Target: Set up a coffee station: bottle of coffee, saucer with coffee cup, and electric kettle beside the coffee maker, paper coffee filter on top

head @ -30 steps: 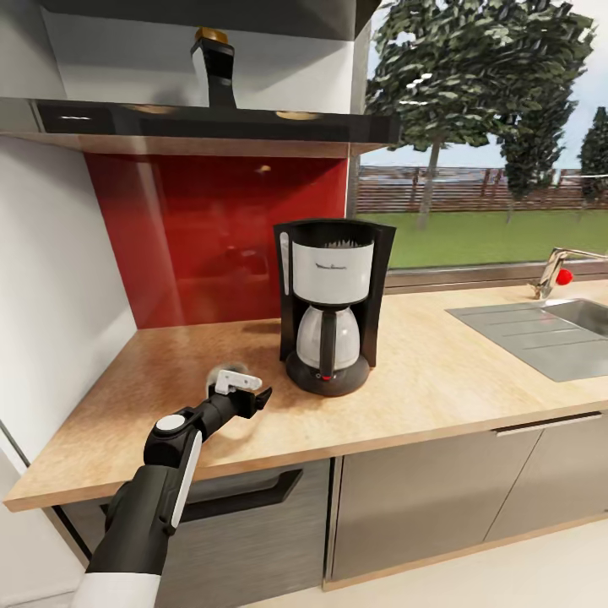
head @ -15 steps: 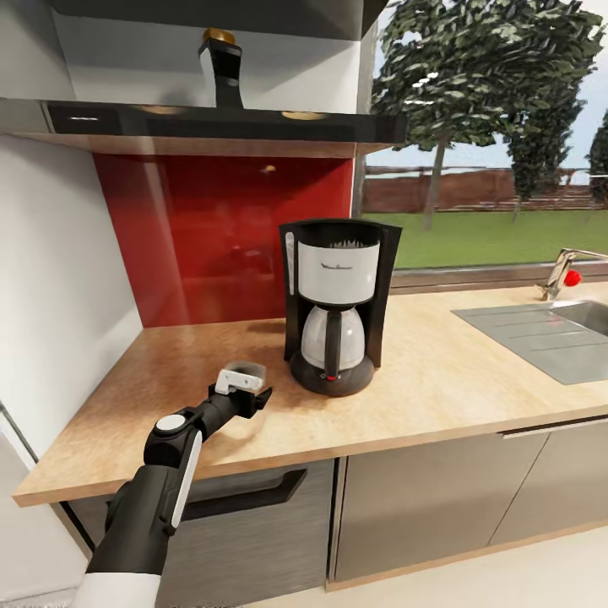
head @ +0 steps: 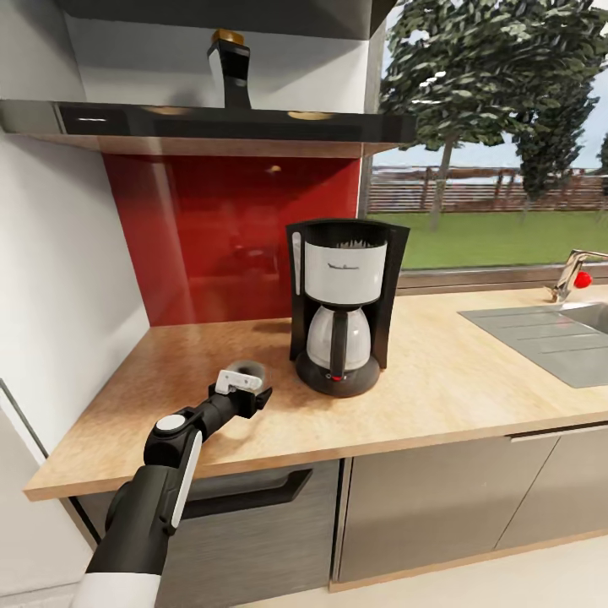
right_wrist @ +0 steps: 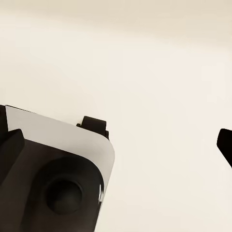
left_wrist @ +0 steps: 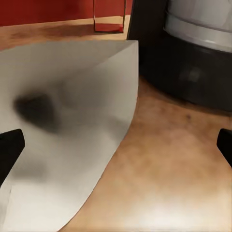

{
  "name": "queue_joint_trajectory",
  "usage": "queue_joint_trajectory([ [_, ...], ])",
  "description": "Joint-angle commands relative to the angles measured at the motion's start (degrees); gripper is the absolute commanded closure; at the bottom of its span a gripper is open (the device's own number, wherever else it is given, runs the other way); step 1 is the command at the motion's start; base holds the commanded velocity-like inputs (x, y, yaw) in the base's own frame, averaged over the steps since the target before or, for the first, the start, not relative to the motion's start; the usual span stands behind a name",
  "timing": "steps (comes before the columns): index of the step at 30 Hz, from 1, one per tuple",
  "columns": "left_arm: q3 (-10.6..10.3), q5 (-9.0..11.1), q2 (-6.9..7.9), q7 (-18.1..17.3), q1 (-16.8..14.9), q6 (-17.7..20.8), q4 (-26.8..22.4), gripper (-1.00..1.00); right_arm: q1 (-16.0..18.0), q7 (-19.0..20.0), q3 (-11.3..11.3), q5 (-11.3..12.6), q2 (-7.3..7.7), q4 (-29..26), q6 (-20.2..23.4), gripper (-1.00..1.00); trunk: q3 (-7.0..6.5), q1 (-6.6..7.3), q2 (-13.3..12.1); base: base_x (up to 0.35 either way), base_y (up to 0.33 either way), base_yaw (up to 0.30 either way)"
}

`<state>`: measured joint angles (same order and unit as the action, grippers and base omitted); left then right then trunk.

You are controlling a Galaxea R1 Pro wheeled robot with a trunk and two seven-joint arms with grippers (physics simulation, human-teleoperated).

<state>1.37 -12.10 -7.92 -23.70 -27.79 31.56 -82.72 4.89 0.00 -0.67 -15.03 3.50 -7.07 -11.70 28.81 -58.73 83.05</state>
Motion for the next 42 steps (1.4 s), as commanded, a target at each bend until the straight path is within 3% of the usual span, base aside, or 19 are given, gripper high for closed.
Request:
queue_joint_trajectory([
  [1,0.2,-0.6,-0.07,-0.6,0.0,0.2,-0.1,-1.00,0.0,0.0,0.0,-0.2,0.02,0.0,-0.2,-1.00,0.06,0.00,0.0,0.000,0.000,0.002],
  [42,0.1,-0.6,-0.16,-0.6,-0.1,0.2,-0.1,-1.00,0.0,0.0,-0.1,-0.2,-0.07,0.1,-0.1,-1.00,0.06,0.00,0.0,0.022,-0.013,0.041],
])
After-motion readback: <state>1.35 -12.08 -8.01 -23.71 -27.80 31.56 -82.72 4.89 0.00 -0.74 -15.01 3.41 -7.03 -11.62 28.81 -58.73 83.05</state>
